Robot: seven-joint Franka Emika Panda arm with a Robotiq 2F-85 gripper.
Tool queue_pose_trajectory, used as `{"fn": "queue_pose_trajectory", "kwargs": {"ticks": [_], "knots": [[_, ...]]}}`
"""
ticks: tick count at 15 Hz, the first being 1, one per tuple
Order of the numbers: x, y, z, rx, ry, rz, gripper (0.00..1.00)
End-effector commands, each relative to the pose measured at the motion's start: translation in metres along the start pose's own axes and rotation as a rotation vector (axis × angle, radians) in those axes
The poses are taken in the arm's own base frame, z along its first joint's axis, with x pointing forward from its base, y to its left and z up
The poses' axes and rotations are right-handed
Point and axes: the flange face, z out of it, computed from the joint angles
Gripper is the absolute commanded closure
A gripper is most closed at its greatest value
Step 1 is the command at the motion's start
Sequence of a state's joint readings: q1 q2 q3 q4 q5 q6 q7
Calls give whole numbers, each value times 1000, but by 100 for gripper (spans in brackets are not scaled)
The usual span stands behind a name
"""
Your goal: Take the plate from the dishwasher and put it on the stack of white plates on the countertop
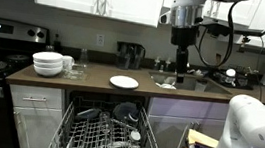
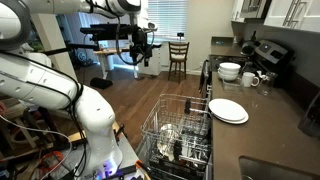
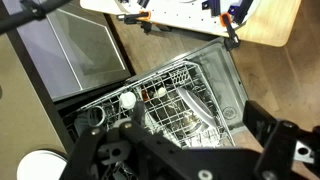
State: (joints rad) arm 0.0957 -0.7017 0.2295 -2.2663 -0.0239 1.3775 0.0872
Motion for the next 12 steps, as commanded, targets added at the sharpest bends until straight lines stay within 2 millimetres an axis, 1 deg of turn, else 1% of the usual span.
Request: {"fn": "queue_pose_trajectory", "kwargs": {"ticks": [1,3,7,9,12], "knots": [[0,0,-1,0,-1,0,0],[0,0,-1,0,-1,0,0],[13,12,17,29,6,-38,0],[24,16,30,50,24,-80,0],[48,14,53,74,74,-167,0]]}}
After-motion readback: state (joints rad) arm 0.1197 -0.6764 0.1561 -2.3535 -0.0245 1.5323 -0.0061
